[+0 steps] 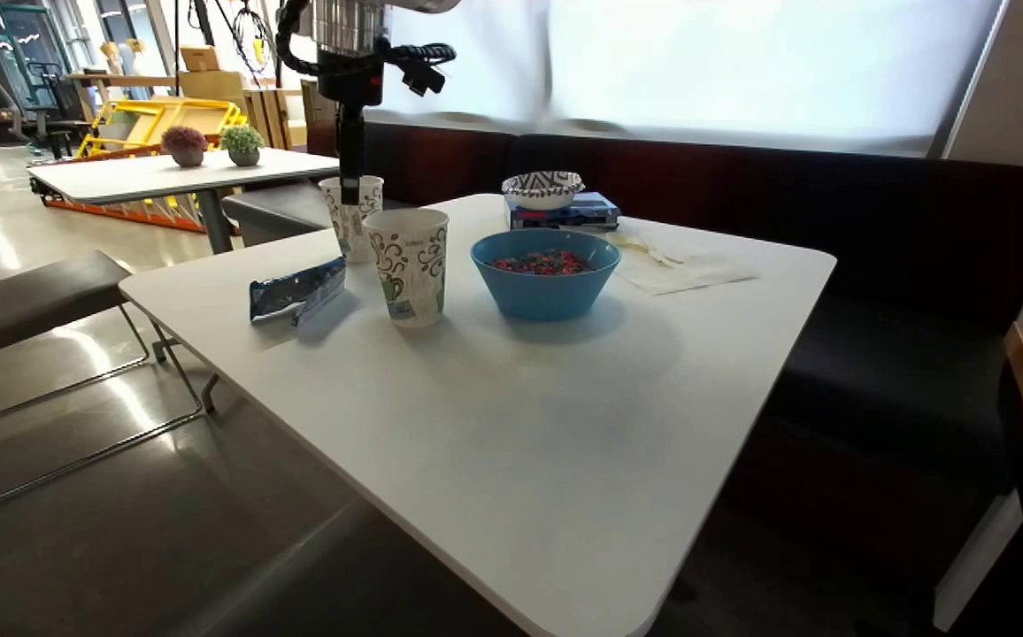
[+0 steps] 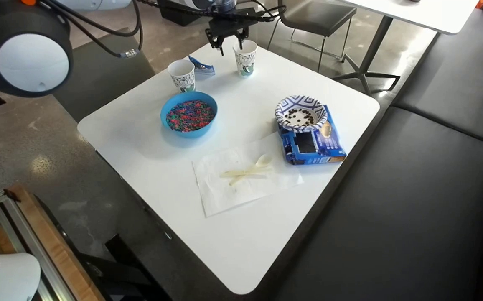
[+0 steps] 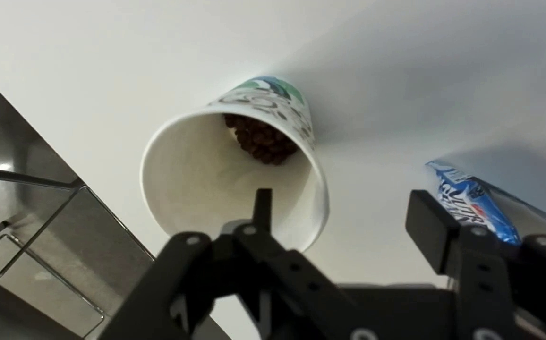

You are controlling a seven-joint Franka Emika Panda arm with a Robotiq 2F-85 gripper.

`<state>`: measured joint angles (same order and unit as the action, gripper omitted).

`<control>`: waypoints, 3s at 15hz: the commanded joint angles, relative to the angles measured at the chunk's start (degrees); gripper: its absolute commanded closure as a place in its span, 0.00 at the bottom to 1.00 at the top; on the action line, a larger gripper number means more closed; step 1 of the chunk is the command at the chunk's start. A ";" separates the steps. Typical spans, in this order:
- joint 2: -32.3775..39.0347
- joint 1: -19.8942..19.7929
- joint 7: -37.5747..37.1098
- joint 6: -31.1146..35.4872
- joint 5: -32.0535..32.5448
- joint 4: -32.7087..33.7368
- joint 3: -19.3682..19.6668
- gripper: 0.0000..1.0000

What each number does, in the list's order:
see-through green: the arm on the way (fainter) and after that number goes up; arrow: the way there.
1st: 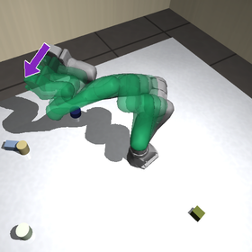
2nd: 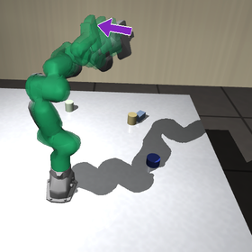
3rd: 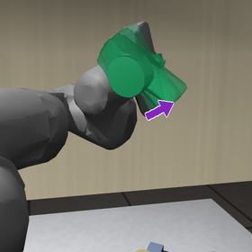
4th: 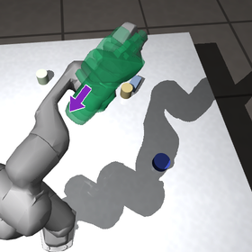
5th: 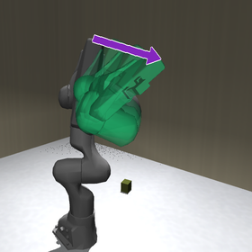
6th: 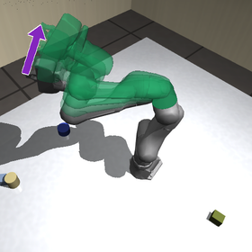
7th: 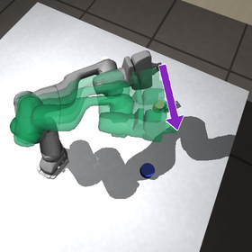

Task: Take the knife out of the cup then the pour the beans in the cup into the striped bowl

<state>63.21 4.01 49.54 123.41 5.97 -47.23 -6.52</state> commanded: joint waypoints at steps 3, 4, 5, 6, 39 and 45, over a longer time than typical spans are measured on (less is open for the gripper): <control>6.14 0.75 2.61 -1.86 1.01 8.81 1.23 0.72; 6.39 0.78 2.77 -1.78 0.98 9.32 1.38 0.81; 5.88 0.72 2.48 -1.63 0.77 8.95 1.38 0.87; 5.47 0.80 1.93 -1.90 0.64 8.96 1.48 0.96; 1.59 -38.04 -4.50 -37.72 -41.73 8.58 -17.02 0.99; 4.47 -42.07 -3.95 -40.74 -44.80 9.27 -18.30 0.99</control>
<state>65.73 -36.28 45.16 83.08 -36.39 -39.30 -23.37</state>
